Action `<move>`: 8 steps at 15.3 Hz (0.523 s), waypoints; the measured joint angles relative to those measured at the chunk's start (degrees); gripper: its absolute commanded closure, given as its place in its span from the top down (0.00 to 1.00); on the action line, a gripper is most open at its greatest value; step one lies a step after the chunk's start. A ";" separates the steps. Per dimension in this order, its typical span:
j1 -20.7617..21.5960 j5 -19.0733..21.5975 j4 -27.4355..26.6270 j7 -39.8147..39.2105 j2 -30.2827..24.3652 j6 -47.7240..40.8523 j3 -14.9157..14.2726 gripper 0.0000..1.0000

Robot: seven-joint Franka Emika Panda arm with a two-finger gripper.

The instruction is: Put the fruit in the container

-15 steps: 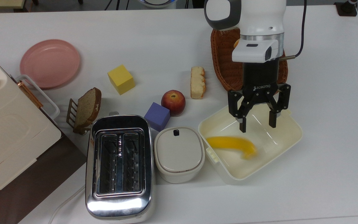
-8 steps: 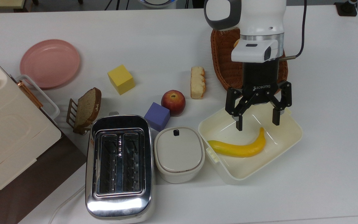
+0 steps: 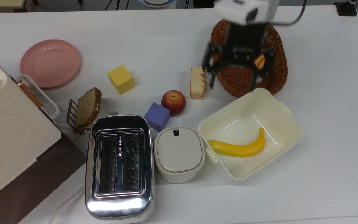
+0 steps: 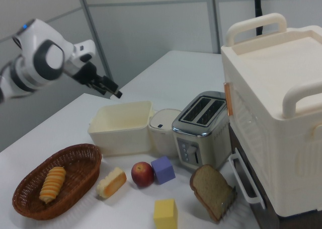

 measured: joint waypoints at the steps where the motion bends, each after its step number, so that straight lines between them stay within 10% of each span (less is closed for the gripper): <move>1: -0.03 2.08 -0.05 -0.96 -2.04 -5.18 -0.12 1.00; 8: -0.60 13.18 -4.22 -6.83 -15.85 -28.24 -11.06 1.00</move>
